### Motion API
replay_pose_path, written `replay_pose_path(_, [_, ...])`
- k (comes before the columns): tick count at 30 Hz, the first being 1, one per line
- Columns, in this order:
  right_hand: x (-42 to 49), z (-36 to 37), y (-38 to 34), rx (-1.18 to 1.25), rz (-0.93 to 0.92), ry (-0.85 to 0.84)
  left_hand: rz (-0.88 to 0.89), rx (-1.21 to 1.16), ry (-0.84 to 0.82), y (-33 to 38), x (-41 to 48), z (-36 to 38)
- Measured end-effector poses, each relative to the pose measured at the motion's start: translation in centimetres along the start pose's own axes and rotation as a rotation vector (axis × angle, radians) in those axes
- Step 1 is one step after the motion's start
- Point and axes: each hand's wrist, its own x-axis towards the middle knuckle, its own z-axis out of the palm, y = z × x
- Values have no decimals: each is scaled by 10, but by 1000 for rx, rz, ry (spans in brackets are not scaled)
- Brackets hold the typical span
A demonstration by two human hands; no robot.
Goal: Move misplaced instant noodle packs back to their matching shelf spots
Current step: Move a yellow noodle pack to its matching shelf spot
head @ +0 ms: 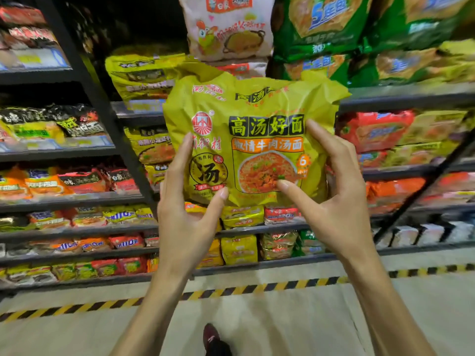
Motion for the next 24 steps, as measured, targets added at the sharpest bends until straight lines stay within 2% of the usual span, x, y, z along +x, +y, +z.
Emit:
replay_pose_path(11, [-72,-124,-3,-118,124,220,61,-187,-232,61,-38,92])
replay_pose_path(24, [-81,-232,61,-195,217,402,62,-309,-420,100,-26,232])
